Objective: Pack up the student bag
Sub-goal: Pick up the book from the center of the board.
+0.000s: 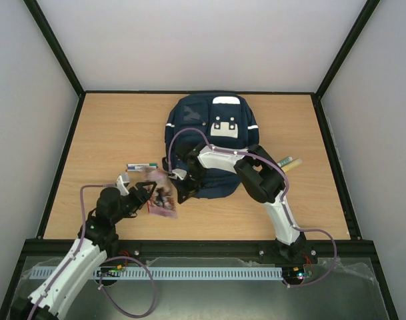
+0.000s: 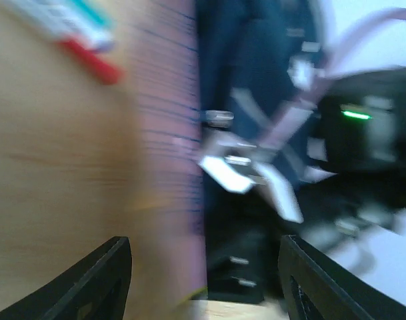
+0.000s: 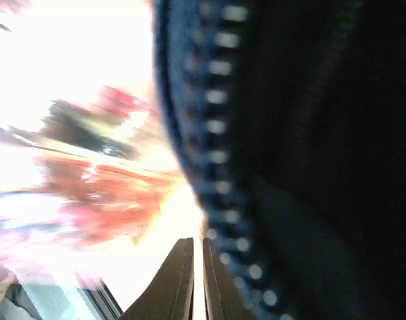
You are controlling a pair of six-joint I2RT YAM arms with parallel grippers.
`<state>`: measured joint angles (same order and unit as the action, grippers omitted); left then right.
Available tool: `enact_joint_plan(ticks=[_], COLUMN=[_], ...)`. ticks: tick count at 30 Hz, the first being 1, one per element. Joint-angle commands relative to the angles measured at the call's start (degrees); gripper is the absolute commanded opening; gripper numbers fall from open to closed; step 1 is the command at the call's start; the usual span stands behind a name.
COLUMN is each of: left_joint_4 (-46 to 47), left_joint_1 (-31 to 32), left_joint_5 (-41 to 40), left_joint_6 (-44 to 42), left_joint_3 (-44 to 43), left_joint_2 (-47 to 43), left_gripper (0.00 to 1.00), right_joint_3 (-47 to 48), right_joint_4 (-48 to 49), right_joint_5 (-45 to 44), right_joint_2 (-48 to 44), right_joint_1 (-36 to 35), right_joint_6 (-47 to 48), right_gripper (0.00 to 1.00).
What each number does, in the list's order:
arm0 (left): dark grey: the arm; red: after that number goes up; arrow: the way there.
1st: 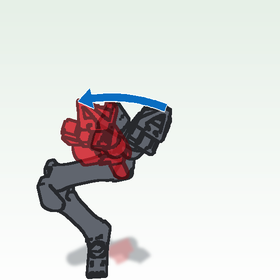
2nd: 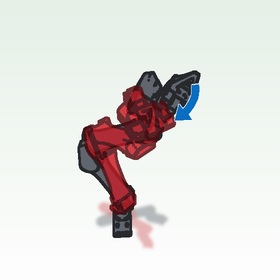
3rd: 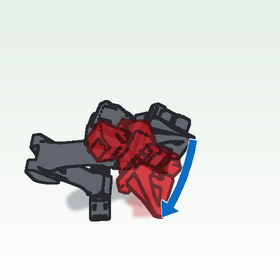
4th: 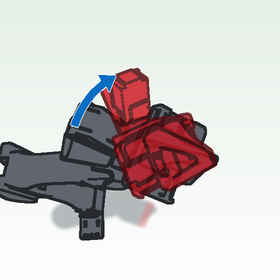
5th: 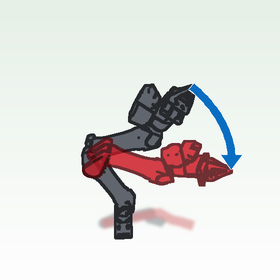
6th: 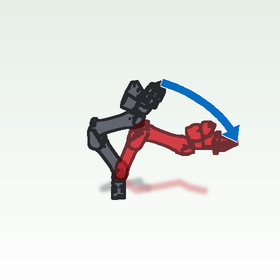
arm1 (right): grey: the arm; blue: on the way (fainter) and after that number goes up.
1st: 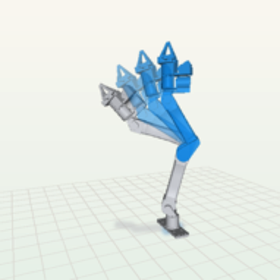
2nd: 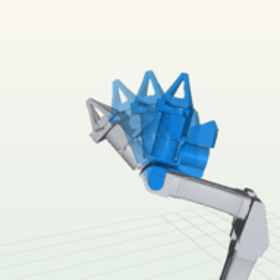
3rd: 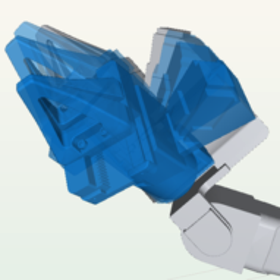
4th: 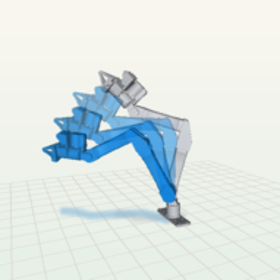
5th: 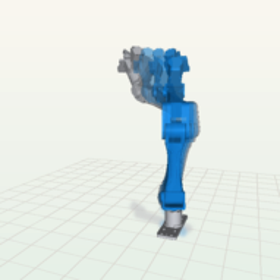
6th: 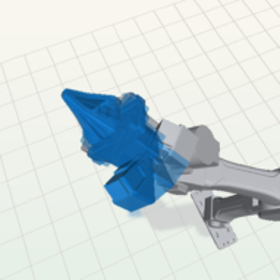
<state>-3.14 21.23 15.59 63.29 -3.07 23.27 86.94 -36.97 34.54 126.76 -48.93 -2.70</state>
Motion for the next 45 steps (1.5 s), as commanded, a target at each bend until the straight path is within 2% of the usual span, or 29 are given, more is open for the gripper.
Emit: enact_joint_plan(ticks=[1,4,8,13,19,23,30,35,40,45], left_joint_4=[13.6,12.5,8.4,-0.3,-8.5,-11.8,-16.8,-21.1,-25.9,-28.8], left_joint_1=[1.0,1.0,1.0,1.0,1.0,1.0,1.0,1.0,1.1,1.2], left_joint_5=[8.5,8.6,7.7,5.7,3.2,1.7,0.7,-0.6,-3.3,-4.7], left_joint_6=[7.4,9.1,5.7,3.5,1.5,1.3,-0.2,-1.3,-2.5,-7.0], left_joint_3=[3.5,4.5,2.0,-3.4,-8.6,-10.5,-13.6,-16.6,-22.4,-33.3], left_joint_2=[-9.8,-9.8,-5.8,1.5,4.5,3.3,4.1,6.0,8.6,14.7], left_gripper=[0.63,0.64,0.69,0.56,0.61,0.51,0.21,0.04,0.02,0.02], right_joint_3=[-3.4,-3.4,-3.6,-3.4,-3.5,-3.6,-3.6,-3.3,-2.3,-3.0], right_joint_4=[3.8,3.7,3.8,4.0,3.9,3.9,4.2,3.5,2.0,-1.0], right_joint_5=[-15.1,-15.2,-15.3,-15.3,-15.0,-14.9,-14.8,-15.1,-13.1,-13.0], right_joint_2=[12.1,12.0,12.0,12.0,12.1,11.9,10.7,5.3,-3.2,-13.8], right_joint_1=[-0.9,-1.0,-1.0,-1.0,-1.0,-1.0,-1.0,-1.0,-1.0,0.3], right_joint_6=[0.1,0.1,0.2,0.1,0.0,0.1,0.0,0.5,1.9,5.7], right_gripper=[0.08,0.08,0.08,0.09,0.1,0.11,0.11,0.13,0.15,0.22])
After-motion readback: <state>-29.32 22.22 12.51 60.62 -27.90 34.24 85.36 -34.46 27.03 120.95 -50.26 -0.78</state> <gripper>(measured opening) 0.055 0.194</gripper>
